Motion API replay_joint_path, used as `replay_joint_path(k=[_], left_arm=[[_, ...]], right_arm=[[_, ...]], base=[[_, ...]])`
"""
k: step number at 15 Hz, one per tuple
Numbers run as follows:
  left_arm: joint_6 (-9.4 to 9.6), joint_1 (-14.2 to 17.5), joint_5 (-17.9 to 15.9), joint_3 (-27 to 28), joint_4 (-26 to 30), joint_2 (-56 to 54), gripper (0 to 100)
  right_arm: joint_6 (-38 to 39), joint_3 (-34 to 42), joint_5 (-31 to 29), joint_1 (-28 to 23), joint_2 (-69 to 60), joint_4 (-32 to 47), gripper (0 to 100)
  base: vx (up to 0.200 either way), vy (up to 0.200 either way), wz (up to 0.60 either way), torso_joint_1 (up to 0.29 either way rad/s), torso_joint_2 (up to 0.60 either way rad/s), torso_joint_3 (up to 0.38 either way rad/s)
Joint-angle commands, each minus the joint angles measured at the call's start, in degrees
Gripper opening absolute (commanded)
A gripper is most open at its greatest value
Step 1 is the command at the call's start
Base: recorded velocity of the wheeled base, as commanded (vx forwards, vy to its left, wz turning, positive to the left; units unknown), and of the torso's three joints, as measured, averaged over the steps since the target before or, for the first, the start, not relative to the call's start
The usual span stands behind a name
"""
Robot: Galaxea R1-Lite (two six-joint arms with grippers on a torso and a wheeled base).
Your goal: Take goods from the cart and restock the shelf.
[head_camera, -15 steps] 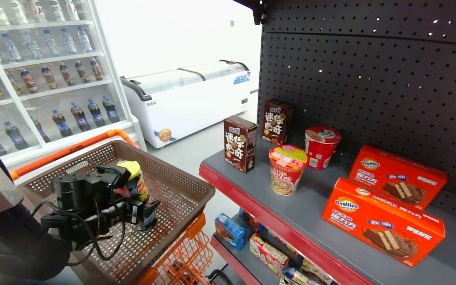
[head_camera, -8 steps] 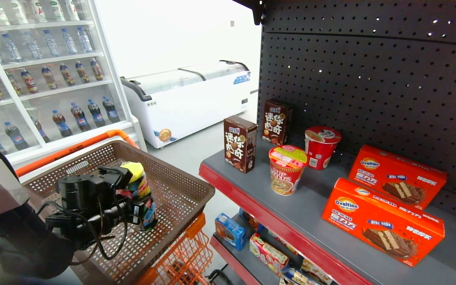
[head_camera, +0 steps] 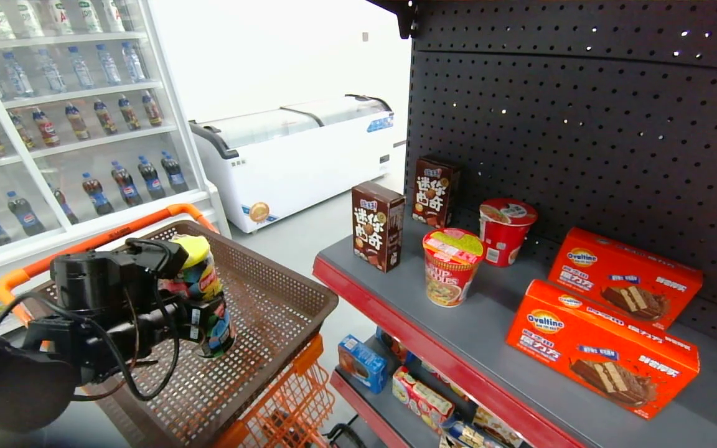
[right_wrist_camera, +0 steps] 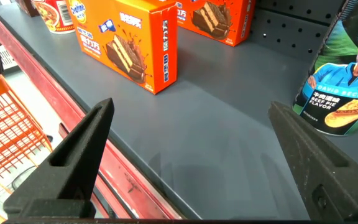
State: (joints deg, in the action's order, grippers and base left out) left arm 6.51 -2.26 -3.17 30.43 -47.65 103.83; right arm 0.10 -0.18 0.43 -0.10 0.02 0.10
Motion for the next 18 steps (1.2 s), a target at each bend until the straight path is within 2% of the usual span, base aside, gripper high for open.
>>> replay_joint_path(k=[1,3,5,6,8,9,11,13,17,18], left_arm=[[-0.71,0.06,-0.08,0.95,11.18,-14.88,0],[-2.82,0.06,-0.17,-1.51,17.59,-21.56,0],[-6.07,0.41,-3.25,-4.41,27.17,-32.37,0],[-5.98,0.59,-3.33,-5.29,31.04,-36.94,0],[-6.16,1.11,-3.16,-6.79,34.47,-44.41,0],[-5.98,2.08,-3.25,-7.93,34.73,-47.14,0],[-5.37,1.99,-3.25,-9.25,34.73,-50.92,0],[-3.08,1.99,-3.16,-9.51,34.73,-52.06,0],[-2.99,1.90,-4.21,-9.25,34.21,-51.80,0],[-2.82,1.64,-6.94,-8.19,33.50,-48.98,0]], right_arm=[[-0.01,0.01,0.01,0.01,-0.02,-0.01,100],[-0.01,0.01,0.01,0.01,-0.02,-0.01,100],[-0.01,0.01,0.01,0.01,-0.02,-0.01,100],[-0.01,0.01,0.01,0.01,-0.02,-0.01,100],[-0.01,0.01,0.01,0.01,-0.02,-0.01,100],[-0.01,0.01,0.01,0.01,-0.02,-0.01,100],[-0.01,0.01,0.01,0.01,-0.02,-0.01,100],[-0.01,0.01,0.01,0.01,-0.02,-0.01,100],[-0.01,0.01,0.01,0.01,-0.02,-0.01,100],[-0.01,0.01,0.01,0.10,-0.02,-0.01,100]], base=[[0.000,0.000,0.00,0.000,0.00,0.000],[0.000,0.000,0.00,0.000,0.00,0.000],[0.000,0.000,0.00,0.000,0.00,0.000],[0.000,0.000,0.00,0.000,0.00,0.000],[0.000,0.000,0.00,0.000,0.00,0.000],[0.000,0.000,0.00,0.000,0.00,0.000],[0.000,0.000,0.00,0.000,0.00,0.000],[0.000,0.000,0.00,0.000,0.00,0.000],[0.000,0.000,0.00,0.000,0.00,0.000],[0.000,0.000,0.00,0.000,0.00,0.000]])
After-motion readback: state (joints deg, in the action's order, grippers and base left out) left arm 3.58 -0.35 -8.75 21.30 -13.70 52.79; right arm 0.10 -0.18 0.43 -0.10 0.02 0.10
